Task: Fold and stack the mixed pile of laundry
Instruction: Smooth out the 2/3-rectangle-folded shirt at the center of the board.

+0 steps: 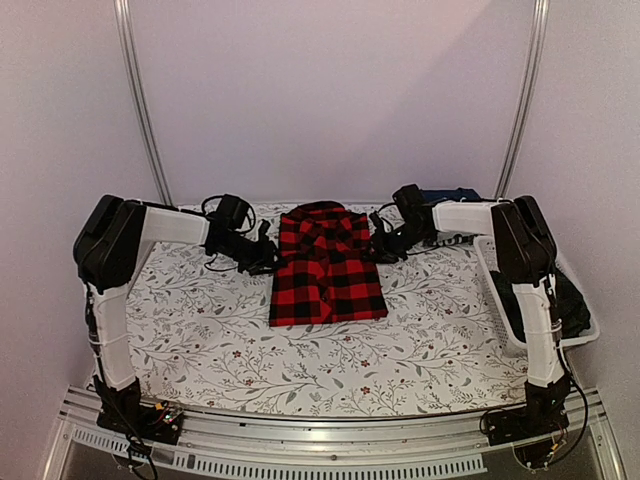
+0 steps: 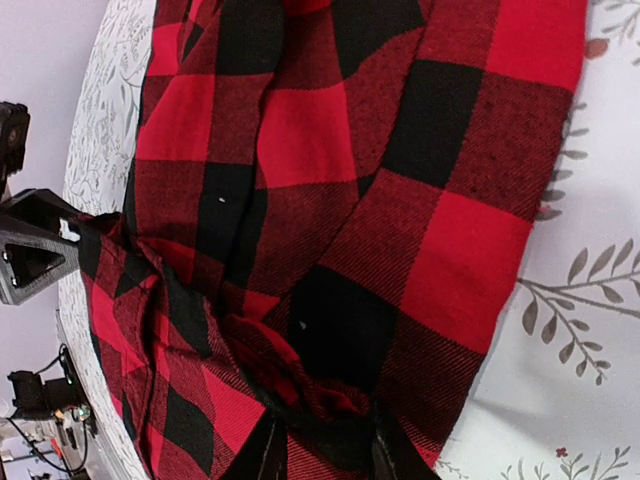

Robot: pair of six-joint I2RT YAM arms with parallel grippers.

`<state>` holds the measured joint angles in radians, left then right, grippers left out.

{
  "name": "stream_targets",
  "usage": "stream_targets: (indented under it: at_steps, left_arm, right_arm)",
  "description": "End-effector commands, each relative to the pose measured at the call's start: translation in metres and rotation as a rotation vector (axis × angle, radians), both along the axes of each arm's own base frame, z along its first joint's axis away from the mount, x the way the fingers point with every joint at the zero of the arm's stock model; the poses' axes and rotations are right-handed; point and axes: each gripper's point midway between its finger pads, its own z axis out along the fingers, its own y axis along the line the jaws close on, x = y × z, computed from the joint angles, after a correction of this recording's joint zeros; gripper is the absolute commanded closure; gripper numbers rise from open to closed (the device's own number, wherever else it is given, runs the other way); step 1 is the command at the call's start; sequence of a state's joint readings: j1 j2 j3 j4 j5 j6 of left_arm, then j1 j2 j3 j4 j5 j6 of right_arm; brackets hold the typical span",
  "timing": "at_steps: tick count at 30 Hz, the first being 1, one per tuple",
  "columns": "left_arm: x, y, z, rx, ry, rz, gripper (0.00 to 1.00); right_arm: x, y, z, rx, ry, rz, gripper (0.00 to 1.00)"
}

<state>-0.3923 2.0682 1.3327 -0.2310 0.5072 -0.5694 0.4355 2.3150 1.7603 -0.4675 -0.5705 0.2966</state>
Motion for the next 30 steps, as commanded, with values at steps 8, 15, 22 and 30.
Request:
stream_targets:
  at_steps: [8,15,22,30]
  left_arm:
    - [0.017,-0.013,0.028,-0.045,-0.077,-0.046,0.95]
    - [0.025,-0.012,0.017,-0.022,-0.075,-0.036,1.00]
    - [0.034,-0.010,-0.005,0.015,-0.034,-0.022,0.76]
    - [0.018,-0.004,0.089,-0.079,-0.216,-0.065,0.28]
  right_arm:
    - [0.011,-0.013,0.020,0.031,-0.039,-0.010,1.00]
    - [0.016,-0.024,0.025,0.018,-0.072,-0.040,1.00]
    - [0.022,-0.020,0.010,0.028,-0.042,-0.048,0.73]
    - [0.005,-0.023,0.100,0.138,-0.150,-0.004,0.35]
